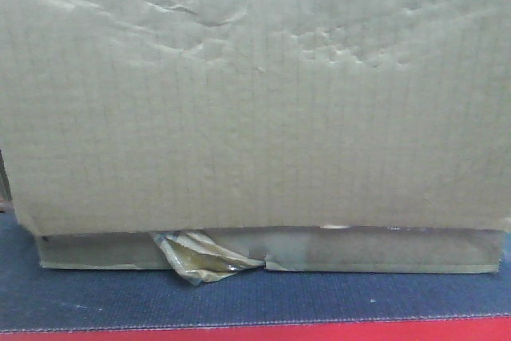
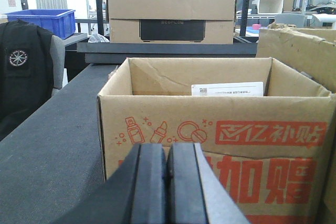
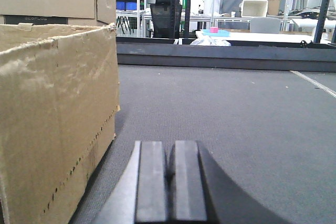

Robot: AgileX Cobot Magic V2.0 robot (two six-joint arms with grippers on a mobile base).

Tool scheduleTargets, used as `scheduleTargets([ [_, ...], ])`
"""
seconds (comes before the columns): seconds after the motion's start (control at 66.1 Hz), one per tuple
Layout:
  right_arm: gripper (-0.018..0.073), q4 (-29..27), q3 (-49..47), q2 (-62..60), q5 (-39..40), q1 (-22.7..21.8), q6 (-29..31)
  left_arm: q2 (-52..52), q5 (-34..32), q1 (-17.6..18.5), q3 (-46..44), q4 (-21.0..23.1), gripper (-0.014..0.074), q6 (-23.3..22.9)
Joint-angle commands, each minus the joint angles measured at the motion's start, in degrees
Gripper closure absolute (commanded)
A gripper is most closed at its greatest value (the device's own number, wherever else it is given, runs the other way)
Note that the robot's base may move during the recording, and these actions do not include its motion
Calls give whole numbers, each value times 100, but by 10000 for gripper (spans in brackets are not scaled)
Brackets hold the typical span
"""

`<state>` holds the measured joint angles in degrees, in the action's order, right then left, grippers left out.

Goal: Stack two boxes on right shelf middle

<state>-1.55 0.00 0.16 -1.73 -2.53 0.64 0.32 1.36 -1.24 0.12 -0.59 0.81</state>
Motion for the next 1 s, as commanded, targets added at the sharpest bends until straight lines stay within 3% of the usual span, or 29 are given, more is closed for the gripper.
scheduleTargets([
  [0.0,721,-26,0,-16,138,-24,21,-32,-56,-10,-12,-13,707,7],
  [0.318,721,-26,0,-16,138,-24,21,-32,-358,-16,-12,-1,707,7],
  [0.529,721,-26,0,-16,138,-24,21,55,1283,-16,-1375,-14,707,7],
  [0.65,721,-26,0,-16,138,-24,21,516,1710,-16,-2206,9,707,7],
  [0.922,721,-26,0,-16,138,-24,21,2772,3331,-16,-4317,90,707,21],
  [0.983,721,-26,0,-16,138,-24,21,3182,3446,-16,-4619,167,707,21],
])
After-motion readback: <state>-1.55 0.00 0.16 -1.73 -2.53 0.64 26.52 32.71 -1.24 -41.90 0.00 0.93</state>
